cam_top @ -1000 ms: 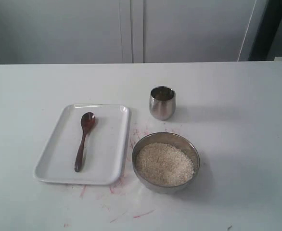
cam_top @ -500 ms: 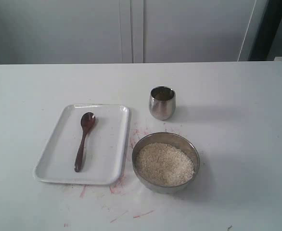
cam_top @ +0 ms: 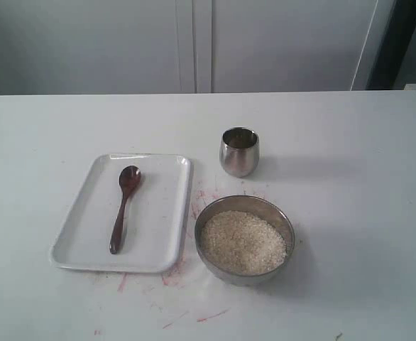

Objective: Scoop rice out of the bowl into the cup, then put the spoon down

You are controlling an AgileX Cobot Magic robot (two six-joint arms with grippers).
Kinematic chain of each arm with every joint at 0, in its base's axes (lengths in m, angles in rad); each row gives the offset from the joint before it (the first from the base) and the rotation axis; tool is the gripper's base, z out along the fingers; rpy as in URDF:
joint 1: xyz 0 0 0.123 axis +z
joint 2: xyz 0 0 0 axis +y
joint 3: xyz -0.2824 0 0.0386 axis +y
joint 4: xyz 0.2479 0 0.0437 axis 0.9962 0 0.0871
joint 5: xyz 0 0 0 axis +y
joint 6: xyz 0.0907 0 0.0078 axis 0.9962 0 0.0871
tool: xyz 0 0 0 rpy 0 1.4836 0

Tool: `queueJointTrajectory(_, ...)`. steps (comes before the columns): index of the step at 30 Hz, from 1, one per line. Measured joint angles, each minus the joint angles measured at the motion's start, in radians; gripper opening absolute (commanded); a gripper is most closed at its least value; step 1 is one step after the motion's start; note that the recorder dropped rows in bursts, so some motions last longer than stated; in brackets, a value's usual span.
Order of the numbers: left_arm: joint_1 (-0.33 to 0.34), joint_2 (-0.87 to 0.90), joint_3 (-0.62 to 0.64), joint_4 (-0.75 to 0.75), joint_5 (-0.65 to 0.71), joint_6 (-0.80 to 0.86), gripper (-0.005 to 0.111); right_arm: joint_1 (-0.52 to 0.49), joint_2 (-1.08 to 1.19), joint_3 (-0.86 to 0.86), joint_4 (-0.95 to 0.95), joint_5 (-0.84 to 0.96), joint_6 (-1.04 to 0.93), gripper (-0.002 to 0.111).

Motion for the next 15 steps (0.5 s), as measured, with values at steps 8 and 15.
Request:
queueJointTrajectory(8,0.000,0.000,0.000,0.000,0.000,0.000,0.014,0.000,-0.148,0.101,-0.004,-0.004,0.000,0.000)
queueJointTrajectory(15,0.000,0.000,0.000,0.000,0.000,0.000,0.014,0.000,-0.278,0.185,-0.003,-0.007,0.000,0.000)
